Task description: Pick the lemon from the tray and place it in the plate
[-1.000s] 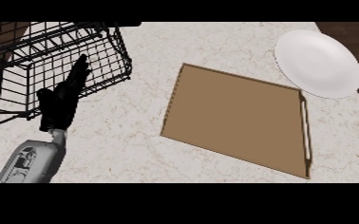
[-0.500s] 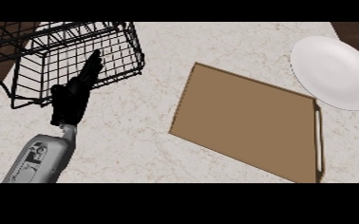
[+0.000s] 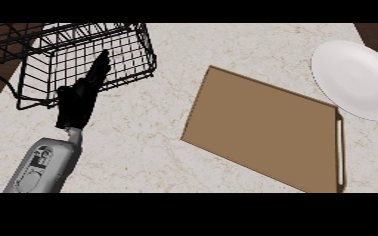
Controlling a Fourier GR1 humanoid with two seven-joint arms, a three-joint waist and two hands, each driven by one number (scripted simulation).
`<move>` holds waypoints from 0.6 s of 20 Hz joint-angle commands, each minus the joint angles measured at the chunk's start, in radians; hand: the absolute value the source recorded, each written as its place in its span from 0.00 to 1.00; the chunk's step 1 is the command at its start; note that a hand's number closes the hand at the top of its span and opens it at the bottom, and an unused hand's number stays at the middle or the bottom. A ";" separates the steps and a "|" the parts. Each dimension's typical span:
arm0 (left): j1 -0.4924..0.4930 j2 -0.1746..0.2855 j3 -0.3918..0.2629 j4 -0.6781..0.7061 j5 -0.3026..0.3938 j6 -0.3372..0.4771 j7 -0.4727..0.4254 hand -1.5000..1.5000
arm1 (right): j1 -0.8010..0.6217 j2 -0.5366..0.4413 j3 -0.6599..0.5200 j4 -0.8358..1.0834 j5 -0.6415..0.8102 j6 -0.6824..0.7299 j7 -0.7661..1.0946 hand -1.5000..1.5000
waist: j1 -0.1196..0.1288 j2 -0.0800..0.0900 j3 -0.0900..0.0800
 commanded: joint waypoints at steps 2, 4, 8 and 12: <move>0.016 0.003 0.002 -0.016 -0.009 -0.011 -0.018 0.50 | -0.099 0.077 0.105 0.093 0.148 -0.141 0.067 1.00 | 0.013 0.003 -0.001; -0.019 -0.013 0.008 0.020 -0.003 -0.010 0.001 0.50 | -0.102 0.092 0.120 0.146 0.183 -0.193 0.052 1.00 | 0.009 0.008 0.001; -0.015 -0.051 -0.020 0.015 -0.024 0.006 -0.002 0.50 | -0.157 0.137 0.107 0.255 0.182 -0.164 0.117 1.00 | 0.010 0.010 0.001; -0.029 0.010 0.037 -0.002 0.006 -0.033 0.022 0.50 | -0.172 0.195 0.080 0.310 0.155 -0.127 0.129 0.00 | 0.009 0.008 0.002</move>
